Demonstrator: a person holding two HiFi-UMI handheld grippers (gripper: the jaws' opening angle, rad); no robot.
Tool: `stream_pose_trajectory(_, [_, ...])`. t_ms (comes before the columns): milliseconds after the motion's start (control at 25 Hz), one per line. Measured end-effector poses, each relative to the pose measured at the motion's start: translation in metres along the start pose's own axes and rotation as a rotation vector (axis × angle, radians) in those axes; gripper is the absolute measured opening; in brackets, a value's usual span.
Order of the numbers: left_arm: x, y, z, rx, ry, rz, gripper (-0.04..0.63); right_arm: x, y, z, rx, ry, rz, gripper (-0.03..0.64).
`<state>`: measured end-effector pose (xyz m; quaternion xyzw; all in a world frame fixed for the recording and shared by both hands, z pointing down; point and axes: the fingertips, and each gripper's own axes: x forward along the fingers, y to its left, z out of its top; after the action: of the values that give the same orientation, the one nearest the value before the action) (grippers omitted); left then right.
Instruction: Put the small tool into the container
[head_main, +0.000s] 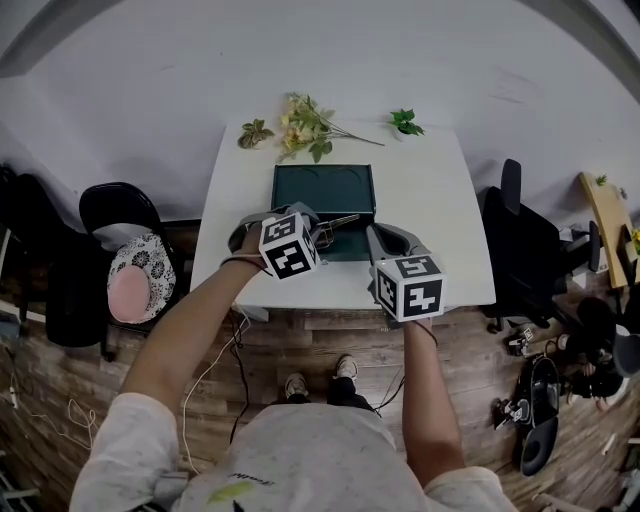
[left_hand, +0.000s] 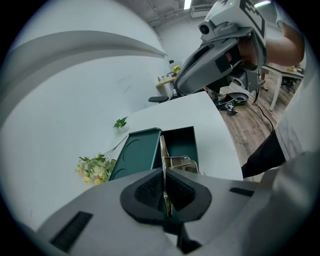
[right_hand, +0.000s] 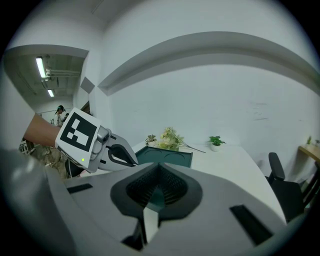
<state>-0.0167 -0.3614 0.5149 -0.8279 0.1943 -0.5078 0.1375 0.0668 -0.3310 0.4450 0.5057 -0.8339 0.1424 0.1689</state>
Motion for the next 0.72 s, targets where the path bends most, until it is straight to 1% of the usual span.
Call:
stream_pose_trajectory(200, [0.012, -0.003, -0.004, 0.037, 0.036, -0.026, -0.002, 0.007, -0.004, -0.002, 0.0, 0.011, 0.014, 0.005])
stream_pose_trajectory(440, [0.026, 0.001, -0.003, 0.056, 0.056, -0.036, -0.002, 0.018, -0.01, -0.004, 0.0, 0.024, 0.032, 0.005])
stream_pose_trajectory(600, [0.033, 0.002, -0.004, 0.055, 0.07, -0.046, -0.002, 0.023, -0.014, -0.006, 0.001, 0.032, 0.042, 0.005])
stream_pose_trajectory(720, [0.038, 0.004, -0.004, 0.073, 0.079, -0.049, -0.002, 0.027, -0.017, -0.007, 0.001, 0.039, 0.047, 0.005])
